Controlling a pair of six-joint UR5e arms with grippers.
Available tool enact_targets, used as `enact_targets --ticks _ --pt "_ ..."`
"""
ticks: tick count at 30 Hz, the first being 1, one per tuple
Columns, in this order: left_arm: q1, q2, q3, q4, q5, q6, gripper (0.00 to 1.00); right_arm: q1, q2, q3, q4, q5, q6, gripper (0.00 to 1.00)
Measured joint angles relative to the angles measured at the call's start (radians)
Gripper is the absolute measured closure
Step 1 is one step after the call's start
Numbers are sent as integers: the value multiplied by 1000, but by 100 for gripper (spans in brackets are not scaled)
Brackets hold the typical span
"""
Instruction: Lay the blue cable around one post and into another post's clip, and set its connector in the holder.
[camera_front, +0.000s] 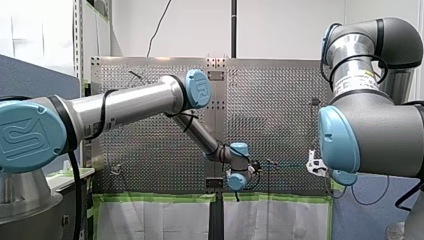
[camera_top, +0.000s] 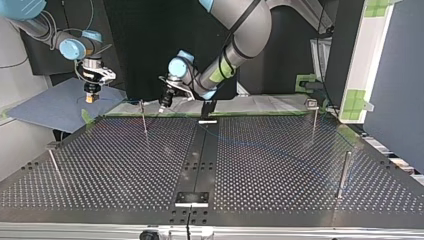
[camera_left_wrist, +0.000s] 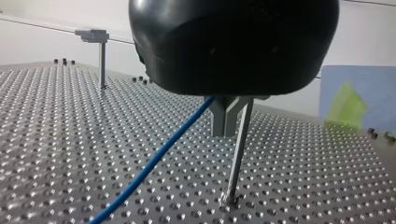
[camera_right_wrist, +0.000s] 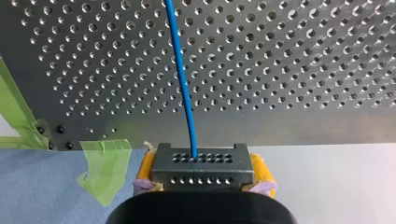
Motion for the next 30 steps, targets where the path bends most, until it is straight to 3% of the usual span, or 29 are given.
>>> enact_targets --ticks 12,23,30 --pt "22 0 2 0 15 -25 100 -5 3 -3 -34 -7 35 100" --pt "22 0 -15 10 25 -41 100 -3 12 -7 -44 -10 39 100" --pt "18 -1 -15 19 29 -63 100 2 16 -20 -27 -29 39 100"
